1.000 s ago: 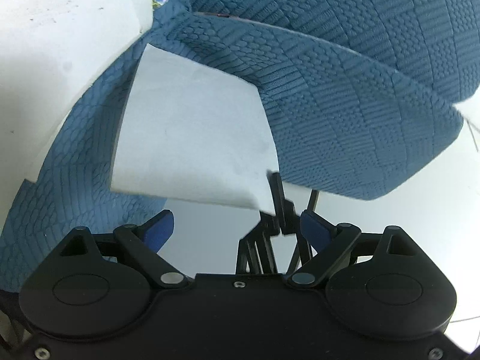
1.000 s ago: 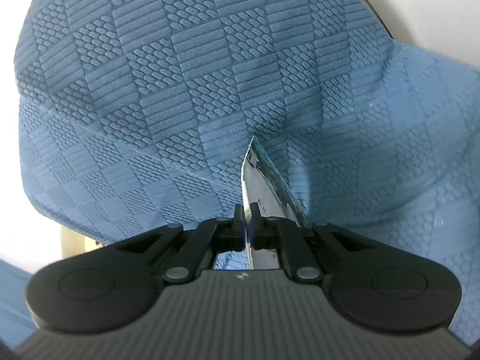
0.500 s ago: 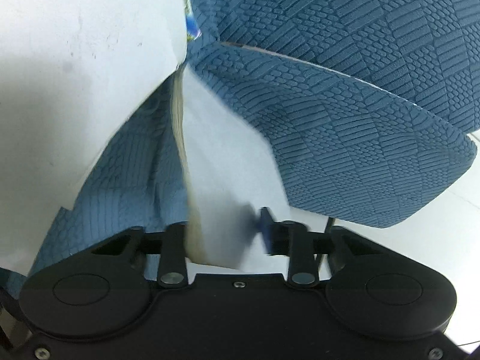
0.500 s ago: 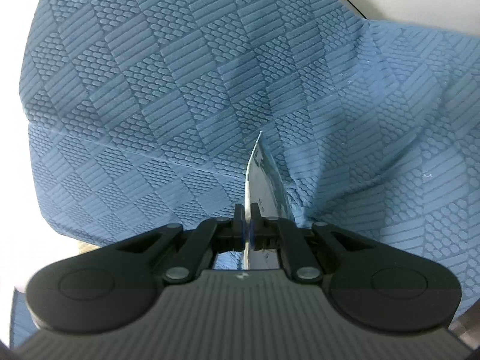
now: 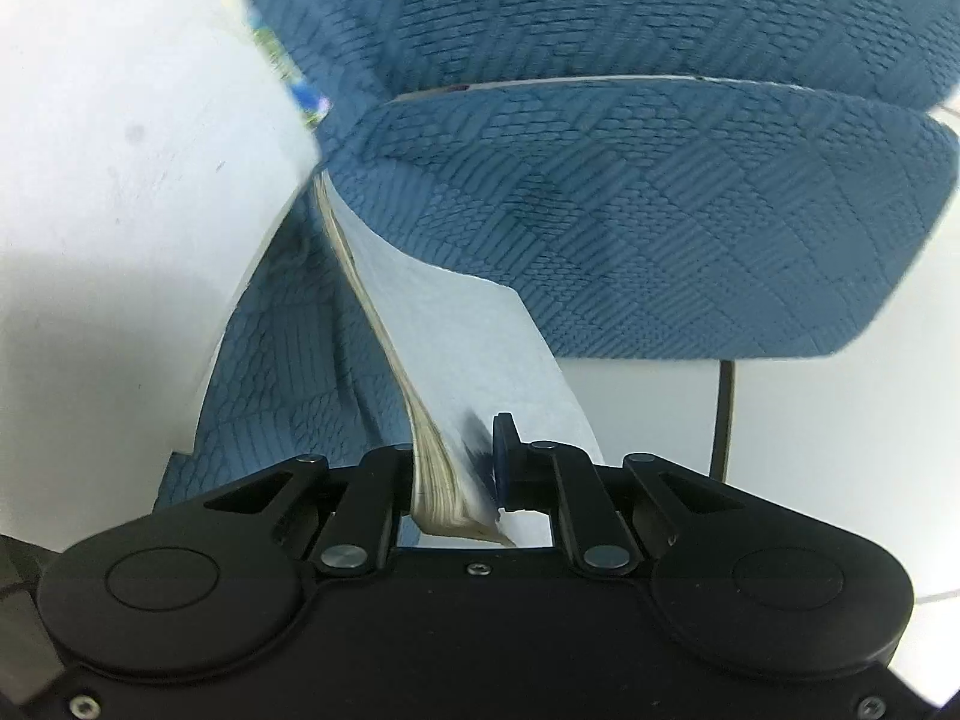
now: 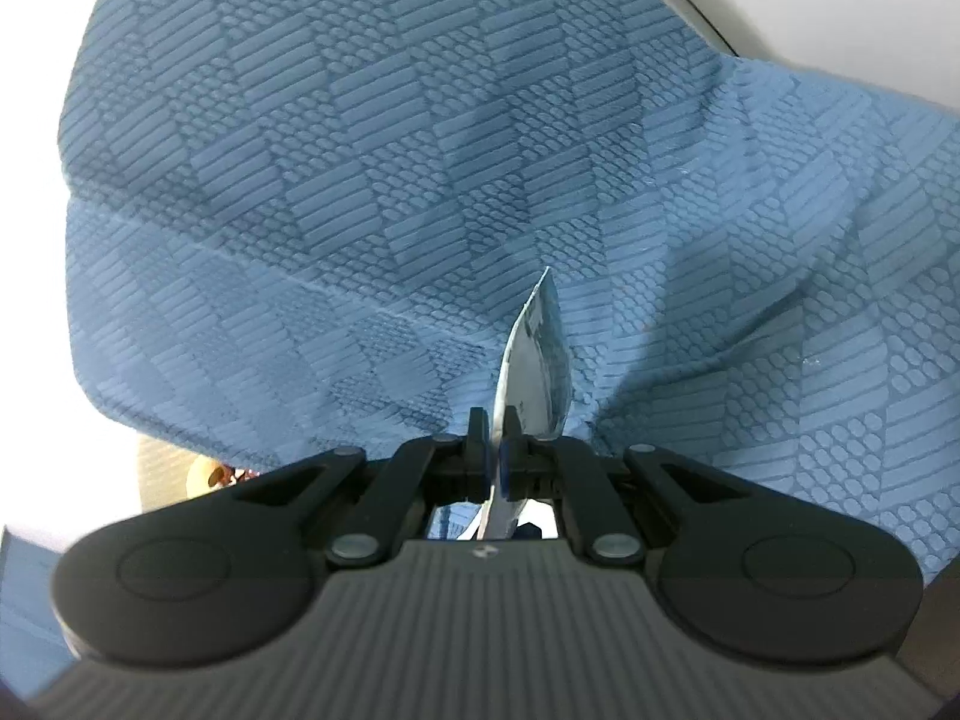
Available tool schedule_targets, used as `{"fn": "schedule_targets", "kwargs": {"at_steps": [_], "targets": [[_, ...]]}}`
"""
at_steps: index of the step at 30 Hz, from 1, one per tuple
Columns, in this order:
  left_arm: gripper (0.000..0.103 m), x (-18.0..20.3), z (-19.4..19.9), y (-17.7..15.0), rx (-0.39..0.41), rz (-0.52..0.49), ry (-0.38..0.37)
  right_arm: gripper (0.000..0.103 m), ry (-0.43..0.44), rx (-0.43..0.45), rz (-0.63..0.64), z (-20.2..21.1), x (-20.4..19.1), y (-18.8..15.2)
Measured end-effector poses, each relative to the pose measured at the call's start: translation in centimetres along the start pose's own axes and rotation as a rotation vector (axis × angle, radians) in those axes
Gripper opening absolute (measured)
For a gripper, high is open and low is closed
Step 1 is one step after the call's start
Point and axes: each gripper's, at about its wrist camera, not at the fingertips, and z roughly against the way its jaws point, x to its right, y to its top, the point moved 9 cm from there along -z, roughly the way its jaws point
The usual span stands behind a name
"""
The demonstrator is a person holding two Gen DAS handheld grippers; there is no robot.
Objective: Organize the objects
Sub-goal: 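Lift the white sheet with both grippers and carry it over the book stack, then lay the white sheet on the book stack and open both grippers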
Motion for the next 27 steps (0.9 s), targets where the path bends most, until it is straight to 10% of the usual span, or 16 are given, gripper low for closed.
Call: {"fn": "schedule_targets", "kwargs": {"at_steps": [27], "targets": [[0.011, 5.6, 15.7, 2.8, 0.181, -0.215, 0.001, 0.009, 0.139, -0.148, 0.238, -0.4, -10.7, -6.8]]}}
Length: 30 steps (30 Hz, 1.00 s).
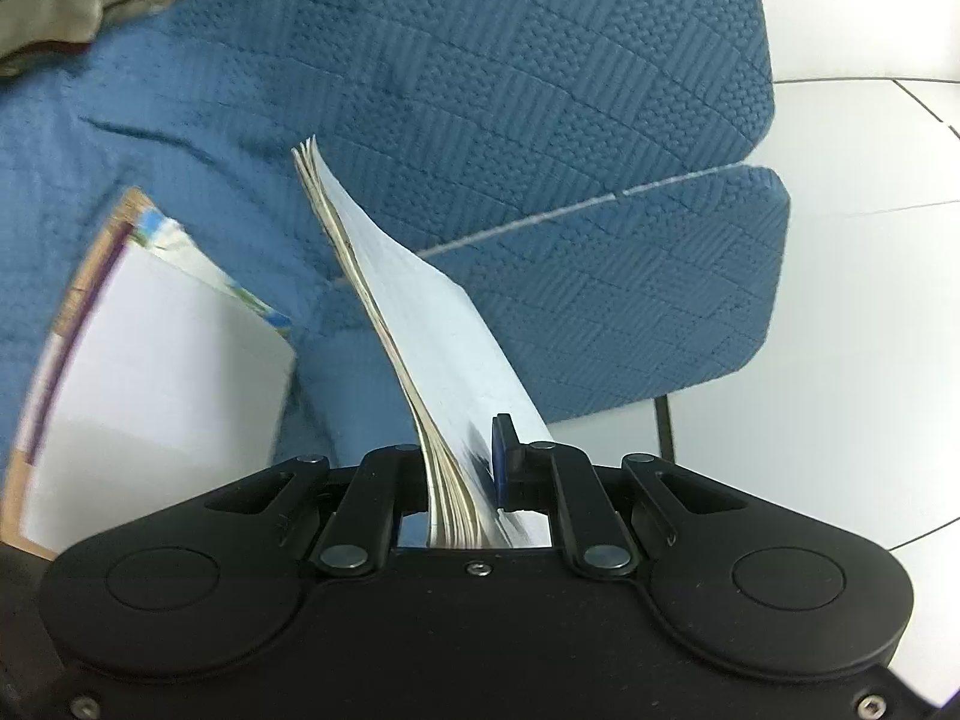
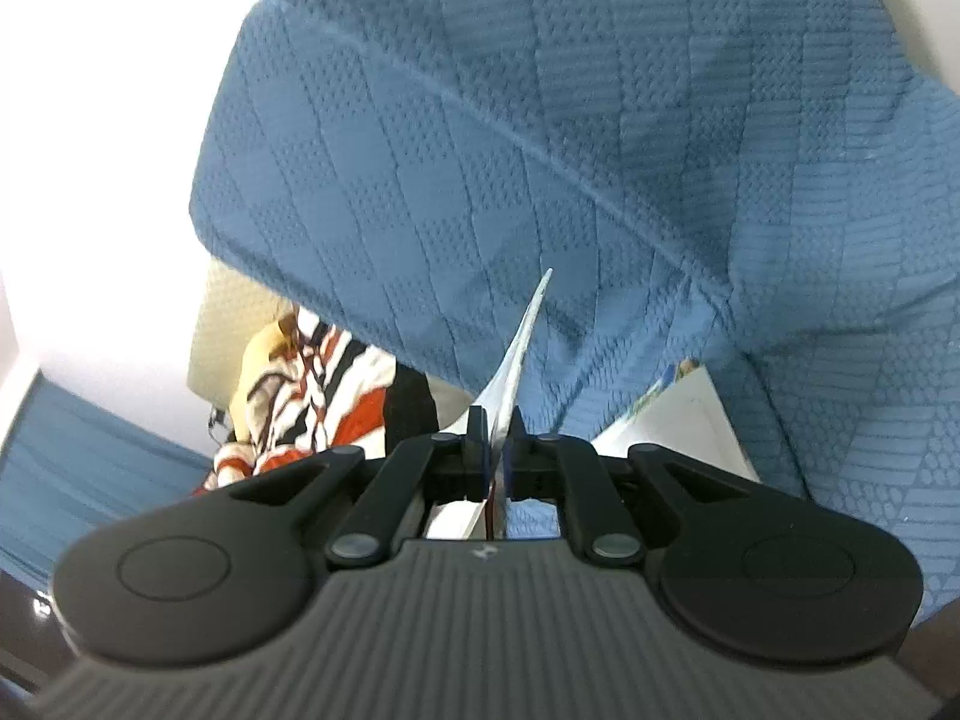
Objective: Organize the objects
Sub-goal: 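Lay the white sheet on the book stack and open both grippers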
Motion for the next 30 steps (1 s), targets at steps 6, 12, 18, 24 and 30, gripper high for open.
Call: {"fn": "schedule_targets", "kwargs": {"at_steps": [6, 12, 18, 24, 30], "targets": [[0.011, -3.5, 1.0, 0.1, 0.000, 0.008, 0.042, 0.009, -0.030, -0.053, 0.028, -2.3, 1.0, -3.1], [0.011, -6.9, 0.6, 0.0, -0.018, 0.013, 0.093, 0.010, -0.079, -0.084, 0.070, -4.2, 2.7, -5.4], [0.011, -9.7, 0.0, -0.3, -0.054, 0.007, 0.135, 0.010, -0.110, -0.102, 0.096, -5.5, 4.5, -6.8], [0.010, -11.4, -0.2, -0.7, -0.077, -0.017, 0.191, 0.012, -0.156, -0.129, 0.139, -6.5, 5.8, -8.0], [0.010, -12.7, -0.8, -1.0, -0.094, -0.049, 0.250, 0.012, -0.198, -0.159, 0.189, -7.3, 6.7, -9.3]]}}
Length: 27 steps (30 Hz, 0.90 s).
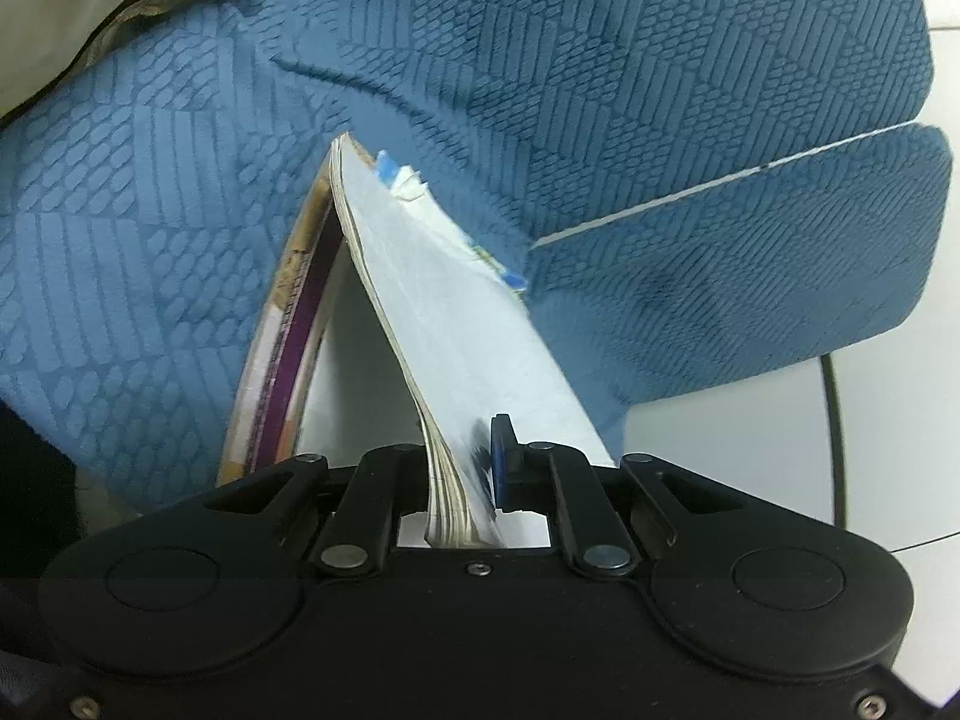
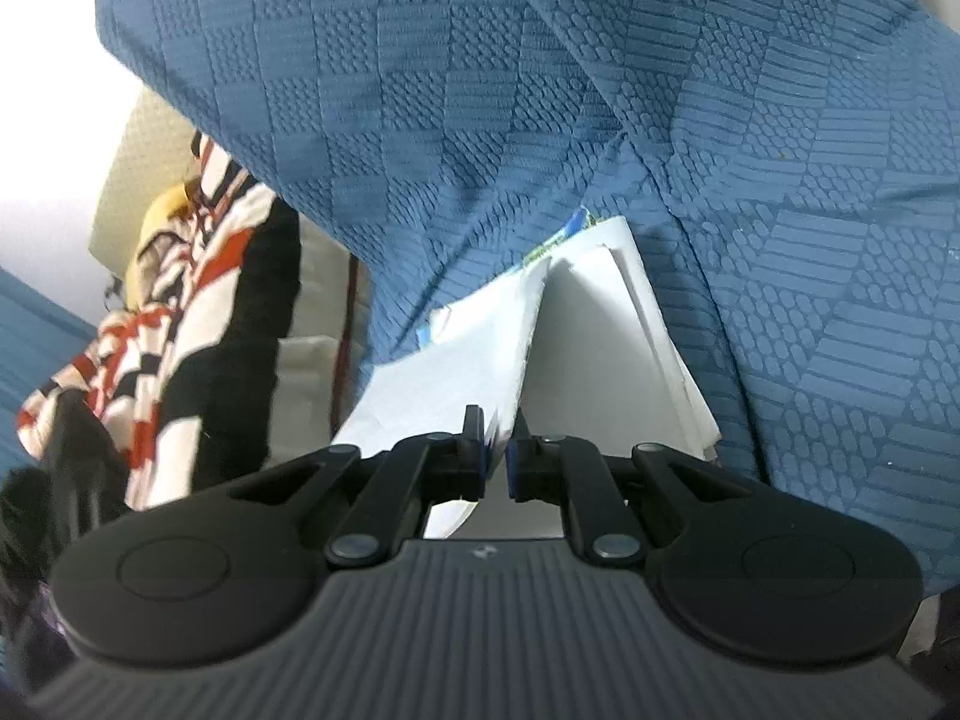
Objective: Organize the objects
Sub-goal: 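Lay the white sheet on the book stack and open both grippers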
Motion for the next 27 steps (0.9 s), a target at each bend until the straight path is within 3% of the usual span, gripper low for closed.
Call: {"fn": "schedule_targets", "kwargs": {"at_steps": [9, 12, 16, 18, 20, 22, 27], "targets": [[0.010, -0.6, -1.0, -0.9, -0.028, -0.068, 0.080, 0.012, -0.051, -0.030, 0.032, -0.9, 1.7, -1.8], [0.015, -0.5, -1.5, -1.1, -0.035, -0.094, 0.110, 0.012, -0.079, -0.035, 0.067, -1.3, 2.1, -2.5], [0.031, 0.0, -1.2, -1.2, -0.028, -0.134, 0.138, 0.013, -0.096, -0.053, 0.061, -1.7, 3.0, -2.9], [0.045, 0.3, -0.9, -1.2, -0.025, -0.151, 0.150, 0.021, -0.097, -0.055, 0.048, -1.6, 3.3, -2.9], [0.069, 0.9, -0.5, -1.2, -0.023, -0.168, 0.157, 0.041, -0.117, -0.066, 0.031, -1.5, 3.8, -2.9], [0.086, 1.5, 0.2, -1.2, -0.005, -0.194, 0.181, 0.051, -0.112, -0.072, 0.015, -1.3, 3.9, -2.8], [0.089, 2.7, 2.0, -1.1, 0.018, -0.225, 0.234, 0.055, -0.119, -0.052, 0.028, 0.1, 3.8, -2.1]]}}
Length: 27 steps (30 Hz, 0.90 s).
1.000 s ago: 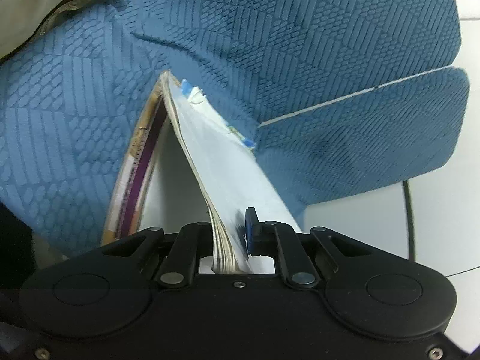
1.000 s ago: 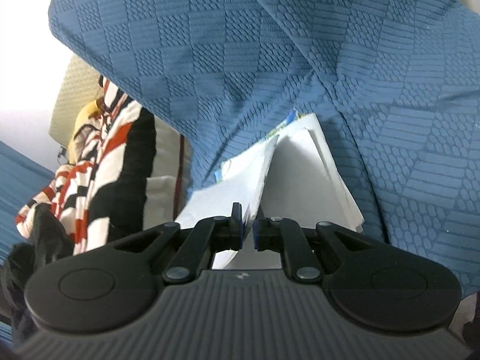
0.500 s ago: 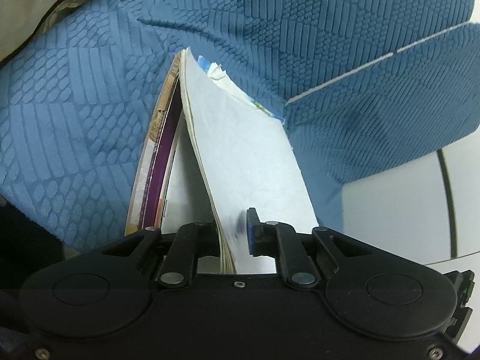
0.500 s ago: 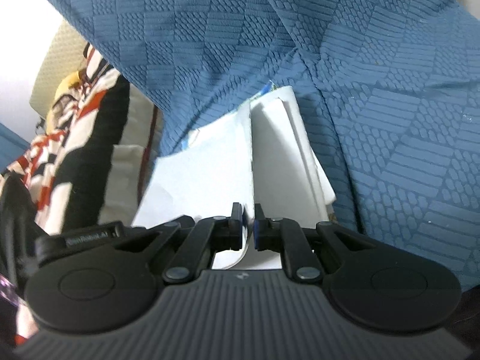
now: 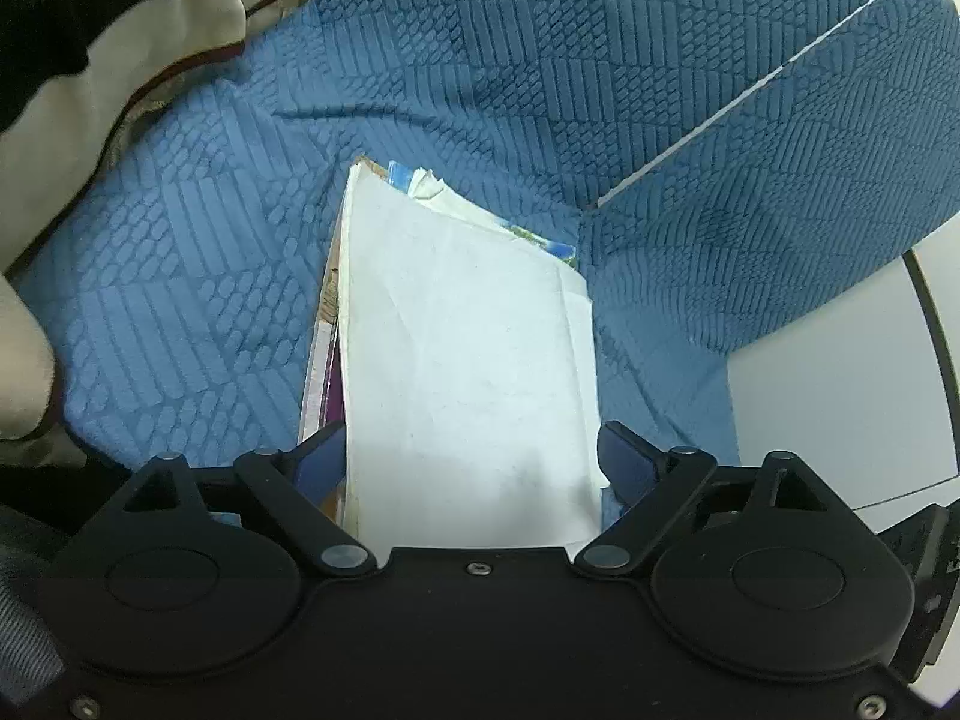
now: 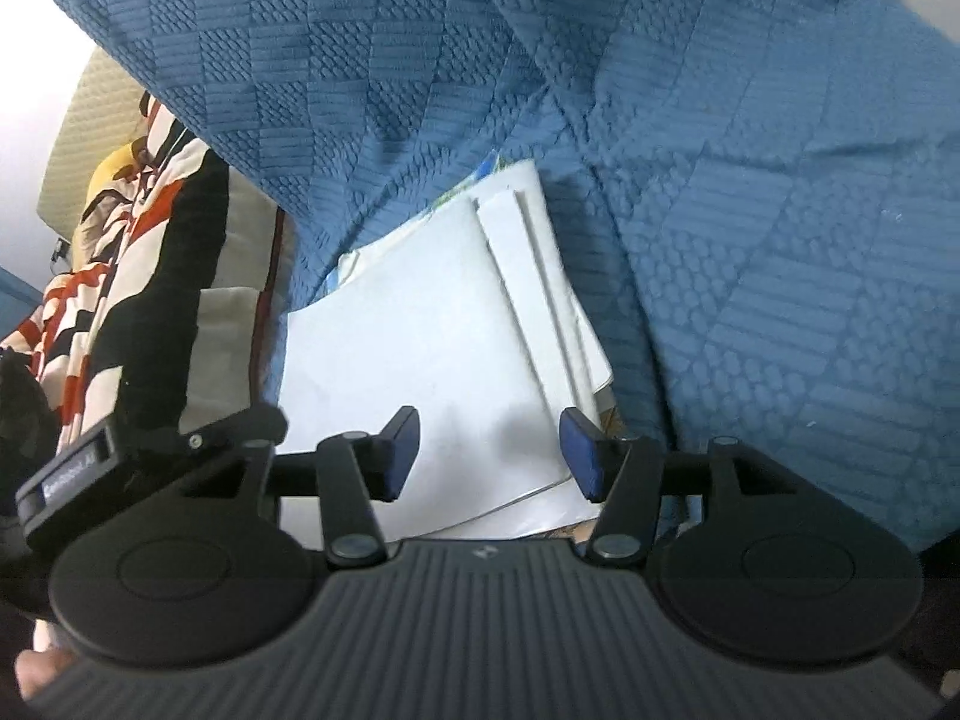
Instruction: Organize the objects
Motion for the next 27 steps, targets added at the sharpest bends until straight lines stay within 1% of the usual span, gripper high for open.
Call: {"fn": "schedule_targets", "kwargs": {"at_steps": [3, 6, 11, 16, 20, 24, 27], "targets": [[0.093, 0.5, 1.6, 0.3, 0.028, -0.018, 0.024, 0.055, 0.006, 0.031, 0.023, 1.7, -0.5, 0.9], [0.097, 1.6, 3.4, 0.5, 0.060, -0.056, 0.026, 0.055, 0.013, 0.077, 0.079, 4.1, -1.8, 2.0], [0.102, 4.7, 7.4, 1.2, 0.124, -0.149, 0.028, 0.055, 0.040, 0.161, 0.180, 8.9, -5.1, 3.7], [0.102, 8.1, 11.2, 0.7, 0.184, -0.266, 0.030, 0.056, 0.095, 0.218, 0.257, 13.2, -8.0, 4.5], [0.102, 10.3, 14.0, -0.7, 0.228, -0.318, 0.021, 0.056, 0.109, 0.261, 0.321, 16.4, -9.4, 3.8], [0.102, 12.0, 16.1, -2.3, 0.277, -0.356, 0.036, 0.056, 0.127, 0.262, 0.321, 18.2, -9.4, 2.4], [0.102, 13.1, 17.3, -3.6, 0.298, -0.387, 0.041, 0.056, 0.120, 0.260, 0.327, 19.1, -9.2, 1.1]]}}
